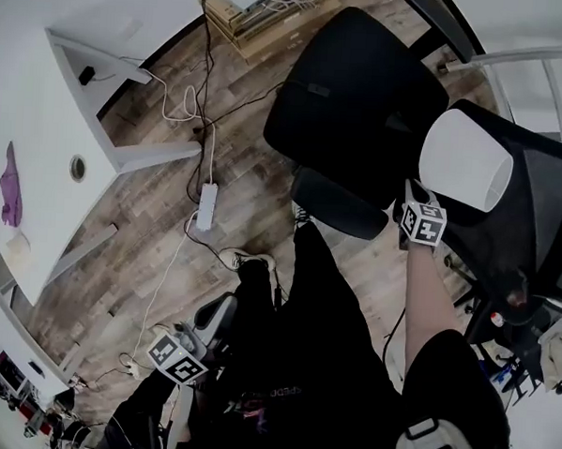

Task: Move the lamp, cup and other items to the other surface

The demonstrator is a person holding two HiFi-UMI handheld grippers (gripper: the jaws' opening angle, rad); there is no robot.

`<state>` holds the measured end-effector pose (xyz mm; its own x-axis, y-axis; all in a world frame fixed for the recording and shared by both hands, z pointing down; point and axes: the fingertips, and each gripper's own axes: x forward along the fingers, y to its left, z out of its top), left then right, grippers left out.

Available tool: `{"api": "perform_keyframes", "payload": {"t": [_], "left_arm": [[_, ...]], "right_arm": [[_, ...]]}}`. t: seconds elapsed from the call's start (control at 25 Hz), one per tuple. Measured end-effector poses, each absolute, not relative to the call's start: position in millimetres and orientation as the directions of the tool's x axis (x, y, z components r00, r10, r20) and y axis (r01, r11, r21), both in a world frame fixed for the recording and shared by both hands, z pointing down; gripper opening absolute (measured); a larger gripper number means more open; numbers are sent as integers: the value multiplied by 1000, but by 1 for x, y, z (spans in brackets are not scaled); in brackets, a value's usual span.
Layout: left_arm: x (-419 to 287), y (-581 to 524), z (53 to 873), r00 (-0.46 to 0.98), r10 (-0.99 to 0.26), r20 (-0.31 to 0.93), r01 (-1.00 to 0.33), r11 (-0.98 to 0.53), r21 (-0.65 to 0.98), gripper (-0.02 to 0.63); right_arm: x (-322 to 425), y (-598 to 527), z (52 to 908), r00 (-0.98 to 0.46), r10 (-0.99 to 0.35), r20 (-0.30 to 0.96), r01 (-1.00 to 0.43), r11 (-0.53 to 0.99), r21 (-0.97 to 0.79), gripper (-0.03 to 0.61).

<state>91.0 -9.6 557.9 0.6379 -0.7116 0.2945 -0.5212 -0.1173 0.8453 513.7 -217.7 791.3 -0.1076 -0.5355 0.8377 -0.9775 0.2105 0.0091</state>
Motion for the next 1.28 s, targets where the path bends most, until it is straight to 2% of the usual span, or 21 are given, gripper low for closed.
{"api": "perform_keyframes", "payload": {"t": [0.2,0.76,1.04,1.16,1.28], "left_arm": [[66,-9,535,615,-753,235,-525,-168,834,-5],[-1,-24,492,566,-819,96,-512,-258,819,-5],[-1,-26,481,539,-840,63,-523,-276,806,-5],[11,-28,477,528,-848,57,-532,-277,800,-5],[20,-31,473,528,-848,43,-528,-289,798,-5]], "right_arm": [[514,-196,767,-94,-504,859,-979,205,13,12],[504,-196,682,-38,-569,821,-986,154,61,8],[472,-182,675,-142,-562,815,-976,218,-20,5],[442,-193,643,-252,-611,751,-958,269,-103,5],[401,-206,585,-369,-656,659,-915,381,-133,3]]}}
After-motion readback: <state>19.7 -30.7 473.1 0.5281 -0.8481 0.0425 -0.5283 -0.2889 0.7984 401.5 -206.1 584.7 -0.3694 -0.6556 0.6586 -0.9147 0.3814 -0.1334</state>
